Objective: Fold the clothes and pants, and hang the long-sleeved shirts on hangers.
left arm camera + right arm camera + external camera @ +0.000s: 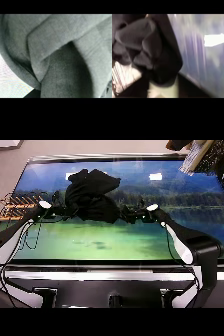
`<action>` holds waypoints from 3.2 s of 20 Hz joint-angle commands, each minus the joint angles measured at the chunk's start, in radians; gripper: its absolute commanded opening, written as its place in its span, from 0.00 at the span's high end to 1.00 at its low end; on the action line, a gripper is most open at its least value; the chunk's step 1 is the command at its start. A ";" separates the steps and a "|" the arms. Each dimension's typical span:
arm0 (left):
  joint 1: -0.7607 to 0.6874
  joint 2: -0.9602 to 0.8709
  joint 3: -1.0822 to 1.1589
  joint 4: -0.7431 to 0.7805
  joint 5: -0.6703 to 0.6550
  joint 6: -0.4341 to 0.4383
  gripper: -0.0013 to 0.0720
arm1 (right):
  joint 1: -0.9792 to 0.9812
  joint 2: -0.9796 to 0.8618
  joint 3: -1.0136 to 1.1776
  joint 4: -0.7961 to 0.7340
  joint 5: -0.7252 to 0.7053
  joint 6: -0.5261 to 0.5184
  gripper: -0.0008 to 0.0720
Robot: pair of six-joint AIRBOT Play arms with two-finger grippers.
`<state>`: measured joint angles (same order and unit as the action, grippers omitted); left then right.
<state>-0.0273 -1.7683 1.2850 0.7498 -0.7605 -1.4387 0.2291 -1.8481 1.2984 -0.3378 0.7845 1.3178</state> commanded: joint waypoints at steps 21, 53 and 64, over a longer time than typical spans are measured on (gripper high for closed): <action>-0.150 0.893 0.592 0.117 -0.253 -0.126 0.96 | -0.106 1.189 0.260 -0.267 0.127 0.088 0.95; -0.134 0.231 0.106 0.103 0.061 -0.144 0.95 | -0.535 0.396 0.227 -0.678 0.642 0.138 0.12; -0.134 0.231 0.105 0.104 0.044 -0.143 0.95 | -0.361 0.503 -0.450 -0.448 0.307 0.160 0.05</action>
<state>-0.1627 -1.5372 1.3891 0.8532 -0.7147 -1.5822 -0.2348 -1.3418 0.9501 -0.8165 1.2057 1.4513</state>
